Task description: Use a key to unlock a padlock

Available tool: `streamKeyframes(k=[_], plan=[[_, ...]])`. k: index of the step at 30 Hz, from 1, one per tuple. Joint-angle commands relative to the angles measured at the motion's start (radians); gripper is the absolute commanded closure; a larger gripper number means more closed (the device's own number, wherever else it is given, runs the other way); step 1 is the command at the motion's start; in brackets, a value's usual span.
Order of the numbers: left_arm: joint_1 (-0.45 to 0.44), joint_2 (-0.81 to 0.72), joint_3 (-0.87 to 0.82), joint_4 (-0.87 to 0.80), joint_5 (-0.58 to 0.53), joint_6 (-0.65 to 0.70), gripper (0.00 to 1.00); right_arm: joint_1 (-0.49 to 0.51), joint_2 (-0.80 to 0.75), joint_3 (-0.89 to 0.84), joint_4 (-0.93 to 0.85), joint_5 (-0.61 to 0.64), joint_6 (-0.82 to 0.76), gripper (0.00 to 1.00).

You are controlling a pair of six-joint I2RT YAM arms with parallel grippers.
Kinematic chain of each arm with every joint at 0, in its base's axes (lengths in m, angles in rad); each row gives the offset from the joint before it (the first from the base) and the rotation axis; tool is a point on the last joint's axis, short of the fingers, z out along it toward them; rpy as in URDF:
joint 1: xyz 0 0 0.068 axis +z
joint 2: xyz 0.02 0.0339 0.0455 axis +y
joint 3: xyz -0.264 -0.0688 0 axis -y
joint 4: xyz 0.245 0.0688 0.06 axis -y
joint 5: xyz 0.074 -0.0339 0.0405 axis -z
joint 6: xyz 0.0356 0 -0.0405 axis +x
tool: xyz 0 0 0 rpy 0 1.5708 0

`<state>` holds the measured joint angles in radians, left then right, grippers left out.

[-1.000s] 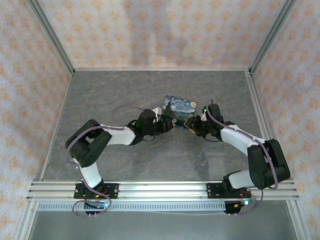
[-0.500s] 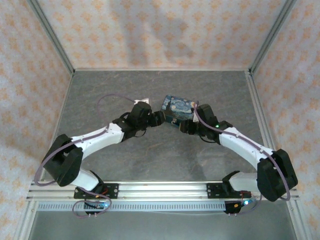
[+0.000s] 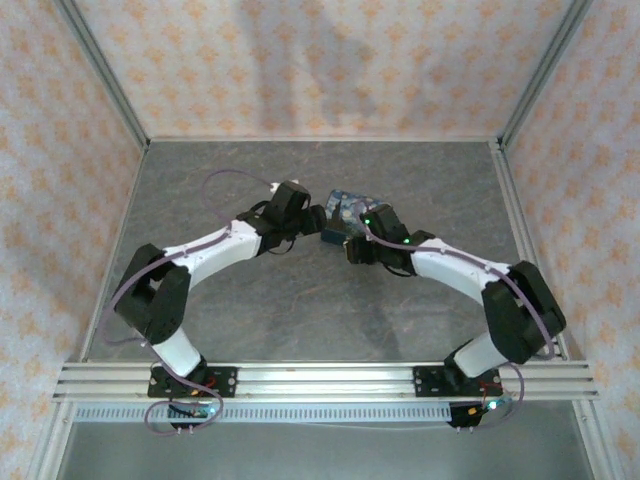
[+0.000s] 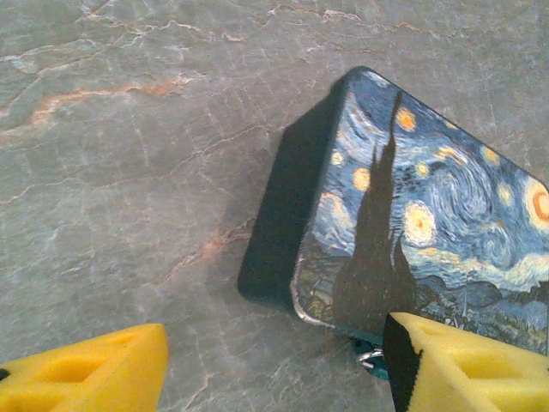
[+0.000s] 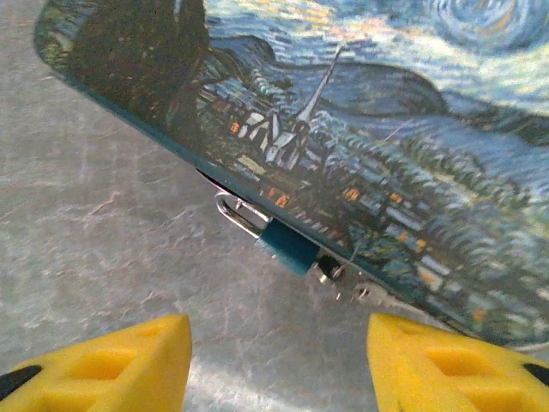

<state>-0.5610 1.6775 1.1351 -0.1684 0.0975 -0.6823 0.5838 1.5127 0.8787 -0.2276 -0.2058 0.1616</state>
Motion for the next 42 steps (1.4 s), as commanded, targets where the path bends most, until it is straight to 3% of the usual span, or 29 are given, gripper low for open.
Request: streamKeyframes(k=[1,11,21,24,28,36,42], plan=[[0.006,0.028,0.046,-0.022,0.008,-0.005,0.32,0.004,0.058,0.042,0.038,0.062,-0.052,0.43],[0.008,0.06,0.051,-0.013,0.006,-0.007,0.32,0.017,0.157,0.055,0.105,0.095,-0.1,0.44],[0.015,0.081,0.073,-0.02,-0.011,-0.003,0.32,0.082,0.238,0.073,0.135,0.255,-0.132,0.5],[0.018,0.088,0.078,-0.022,-0.019,-0.003,0.32,0.095,0.261,0.085,0.14,0.299,-0.151,0.57],[0.03,0.101,0.085,-0.023,-0.034,-0.002,0.32,0.103,0.286,0.097,0.129,0.314,-0.175,0.76],[0.05,0.135,0.097,-0.014,-0.037,0.0,0.32,0.128,0.273,0.064,0.125,0.346,-0.231,0.96],[0.057,0.179,0.13,-0.028,-0.045,0.01,0.32,0.157,0.234,0.038,0.146,0.329,-0.326,1.0]])
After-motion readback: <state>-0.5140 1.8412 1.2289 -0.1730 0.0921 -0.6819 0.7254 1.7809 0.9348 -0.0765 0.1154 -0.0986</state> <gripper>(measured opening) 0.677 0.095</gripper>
